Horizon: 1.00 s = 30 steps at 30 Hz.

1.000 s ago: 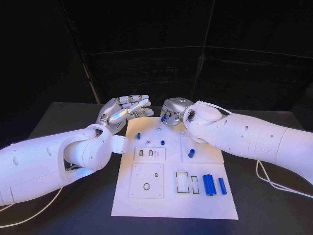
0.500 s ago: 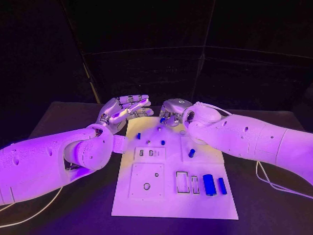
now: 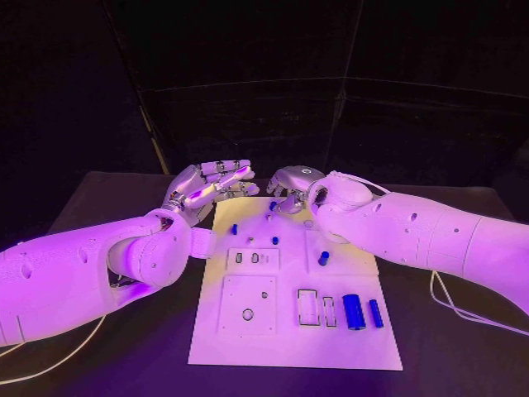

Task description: Assemble the parts on the task board

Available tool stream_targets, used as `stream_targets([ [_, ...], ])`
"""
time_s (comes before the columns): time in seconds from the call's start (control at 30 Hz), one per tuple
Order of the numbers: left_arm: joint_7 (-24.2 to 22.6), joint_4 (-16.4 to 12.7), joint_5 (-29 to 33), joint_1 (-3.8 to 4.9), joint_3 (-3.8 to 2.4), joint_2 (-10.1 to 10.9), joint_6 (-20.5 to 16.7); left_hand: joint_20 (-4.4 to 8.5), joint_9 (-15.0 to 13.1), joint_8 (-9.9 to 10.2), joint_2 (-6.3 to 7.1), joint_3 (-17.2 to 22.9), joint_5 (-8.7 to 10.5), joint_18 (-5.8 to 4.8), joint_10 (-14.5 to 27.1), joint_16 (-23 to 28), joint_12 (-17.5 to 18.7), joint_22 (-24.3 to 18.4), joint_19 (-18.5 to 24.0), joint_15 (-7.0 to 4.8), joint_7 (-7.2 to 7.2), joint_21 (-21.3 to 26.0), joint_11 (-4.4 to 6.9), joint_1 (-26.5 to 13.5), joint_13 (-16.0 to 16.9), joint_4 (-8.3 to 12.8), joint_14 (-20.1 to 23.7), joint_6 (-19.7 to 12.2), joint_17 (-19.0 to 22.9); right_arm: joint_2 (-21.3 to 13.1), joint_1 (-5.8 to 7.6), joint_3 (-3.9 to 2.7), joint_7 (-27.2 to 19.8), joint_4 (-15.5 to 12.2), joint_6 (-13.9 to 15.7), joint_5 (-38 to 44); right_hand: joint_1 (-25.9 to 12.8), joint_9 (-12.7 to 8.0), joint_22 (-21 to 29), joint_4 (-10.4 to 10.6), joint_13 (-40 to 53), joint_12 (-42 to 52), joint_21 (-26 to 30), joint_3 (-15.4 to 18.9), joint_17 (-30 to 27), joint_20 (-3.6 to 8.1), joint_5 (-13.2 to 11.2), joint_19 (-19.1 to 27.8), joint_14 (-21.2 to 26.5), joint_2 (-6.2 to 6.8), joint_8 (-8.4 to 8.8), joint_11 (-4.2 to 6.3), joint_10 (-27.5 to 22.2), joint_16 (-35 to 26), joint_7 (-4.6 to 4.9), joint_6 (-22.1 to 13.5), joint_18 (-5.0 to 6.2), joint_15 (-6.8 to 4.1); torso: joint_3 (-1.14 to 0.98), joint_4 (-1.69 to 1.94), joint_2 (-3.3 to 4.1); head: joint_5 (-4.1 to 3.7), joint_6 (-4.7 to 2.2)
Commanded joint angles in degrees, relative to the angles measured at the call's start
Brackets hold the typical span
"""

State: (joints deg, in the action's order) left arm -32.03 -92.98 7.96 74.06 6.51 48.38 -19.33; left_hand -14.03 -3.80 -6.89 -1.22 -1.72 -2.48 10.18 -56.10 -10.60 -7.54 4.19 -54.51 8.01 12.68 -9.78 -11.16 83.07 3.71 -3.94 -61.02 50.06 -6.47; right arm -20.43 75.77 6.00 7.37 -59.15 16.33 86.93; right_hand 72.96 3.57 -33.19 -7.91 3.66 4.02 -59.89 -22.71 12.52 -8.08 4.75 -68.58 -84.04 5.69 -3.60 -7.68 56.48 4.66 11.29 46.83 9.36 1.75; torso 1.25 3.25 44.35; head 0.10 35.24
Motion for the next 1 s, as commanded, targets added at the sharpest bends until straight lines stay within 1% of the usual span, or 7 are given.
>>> stream_targets([
  [0.03, -0.2, -0.1, 0.0, 0.11, -0.06, 0.0, 0.6, -0.18, 0.0, 0.4, -0.67, 0.0, -0.18, 0.18, 0.1, 0.2, 0.4, -0.1, -0.1, 0.09, 2.06, 0.2, -0.05, -0.1, 0.0, 0.4, -0.3, -0.4, 0.0, -0.2, 0.11, -0.02, -0.1, -0.2, 1.0, -0.3, 0.5, -0.1, 0.1, 0.2, 0.1, 0.4, 0.2, 0.6, 0.1, -0.01, 0.0, 0.4, -0.9, -0.01, 0.29, 0.04, -0.5, -0.3, 0.04, -1.0, 0.31, 0.5, -0.01, -0.02, 0.02, 0.07, 0.07],
  [0.27, -0.2, -0.3, 0.0, 0.14, -0.06, 0.3, 0.6, -0.18, 0.0, 0.4, -0.67, 0.0, -0.18, 0.18, 0.1, 0.2, 0.4, -0.1, -0.1, 0.09, 2.06, 0.2, -0.05, -0.1, 0.0, 0.4, -0.3, -0.4, 0.0, -3.7, 0.11, -0.06, -0.5, -4.1, 4.7, -1.4, 1.6, 0.6, -2.0, 0.9, 0.6, 3.1, -1.2, 1.7, 0.3, 0.05, 1.5, -1.0, -0.8, -0.63, -0.76, 0.14, 2.2, -0.5, 0.28, 3.4, -0.05, 0.38, -0.07, -0.07, -0.09, -0.01, -0.19],
  [0.43, -0.3, -0.2, 0.0, 0.16, -0.06, 0.6, 0.7, -0.18, 0.0, 0.4, -0.67, 0.0, -0.18, 0.18, 0.1, 0.2, 0.4, -0.1, -0.1, 0.09, 2.06, 0.2, -0.05, -0.1, 0.0, 0.4, -0.3, -0.4, 0.0, -10.4, 0.1, -2.21, 0.8, -10.7, 6.9, -4.9, 1.9, 1.0, -9.8, 1.5, 4.8, 12.5, -6.2, 2.4, 0.5, 0.95, 3.2, -4.6, -0.9, -0.25, -2.08, 2.94, 16.5, -0.5, -1.36, 6.8, -1.22, -0.86, -0.1, -0.21, -0.09, -0.22, -0.61],
  [0.6, -0.4, 0.2, 0.0, 0.17, -0.05, 0.9, 0.7, -0.18, 0.0, 0.4, -0.69, 0.0, -0.18, 0.18, 0.1, 0.2, 0.4, -0.1, -0.2, 0.08, 2.06, 0.2, -0.04, -0.1, 0.0, 0.4, -0.3, -0.4, 0.0, -17.5, 0.09, -2.95, 3.1, -16.6, 5.2, -9.7, 0.0, 0.7, -17.1, 4.6, 20.7, 31.1, -10.9, 7.4, 0.6, 2.18, 6.5, -7.4, -1.4, 1.67, -2.38, 4.26, 18.6, -0.5, -2.93, 6.7, -2.3, -1.36, -0.19, -0.84, -0.25, -0.23, -0.92],
  [0.7, -0.4, 0.3, 0.0, 0.17, -0.05, 0.9, 0.7, -0.18, 0.0, 0.4, -0.69, 0.0, -0.18, 0.18, 0.1, 0.2, 0.4, -0.1, -0.2, 0.08, 2.06, 0.2, -0.04, -0.1, 0.0, 0.4, -0.3, -0.4, 0.0, -20.4, 0.09, -3.12, 3.6, -18.1, 4.0, -11.1, 0.2, 0.5, -20.2, 8.5, 46.6, 55.8, -13.1, 12.4, 0.8, 1.38, 6.5, -7.6, -1.4, 0.78, -2.64, 3.23, 15.9, -0.6, -1.4, 3.8, -2.92, -0.88, -0.24, -1.27, -0.35, -0.04, -1.31],
  [0.87, -0.4, 0.7, 0.0, 0.16, -0.04, 0.5, 0.9, -0.18, 0.0, 0.4, -0.69, 0.0, -0.18, 0.18, 0.1, 0.2, 0.4, -0.1, -0.2, 0.08, 2.06, 0.2, -0.04, -0.1, 0.0, 0.4, -0.3, -0.4, 0.0, -22.1, 0.09, -3.22, 4.8, -17.9, 1.7, -12.0, 0.7, 0.4, -25.2, 12.1, 62.2, 68.8, -16.1, 18.2, 1.1, 1.15, 6.6, -9.2, -1.4, 1.48, -3.35, 2.3, 19.9, -0.6, -0.78, 1.1, -3.65, -0.49, -0.42, -1.53, -0.41, -0.29, -1.37],
  [1.0, -0.4, 0.9, 0.0, 0.15, -0.04, 0.2, 1.0, -0.18, 0.0, 0.4, -0.69, 0.0, -0.18, 0.18, 0.1, 0.2, 0.4, -0.1, -0.2, 0.08, 2.06, 0.2, -0.04, -0.1, 0.0, 0.4, -0.3, -0.4, 0.0, -21.2, 0.06, -3.23, 6.0, -16.6, 0.0, -12.3, 2.3, 0.4, -30.2, 15.4, 67.4, 73.0, -18.8, 22.0, 1.3, 0.75, 6.2, -11.1, -1.4, 0.52, -4.09, 1.8, 21.4, -0.6, -0.32, -0.9, -4.49, -0.12, -0.47, -1.51, -0.34, -0.3, -1.28],
])
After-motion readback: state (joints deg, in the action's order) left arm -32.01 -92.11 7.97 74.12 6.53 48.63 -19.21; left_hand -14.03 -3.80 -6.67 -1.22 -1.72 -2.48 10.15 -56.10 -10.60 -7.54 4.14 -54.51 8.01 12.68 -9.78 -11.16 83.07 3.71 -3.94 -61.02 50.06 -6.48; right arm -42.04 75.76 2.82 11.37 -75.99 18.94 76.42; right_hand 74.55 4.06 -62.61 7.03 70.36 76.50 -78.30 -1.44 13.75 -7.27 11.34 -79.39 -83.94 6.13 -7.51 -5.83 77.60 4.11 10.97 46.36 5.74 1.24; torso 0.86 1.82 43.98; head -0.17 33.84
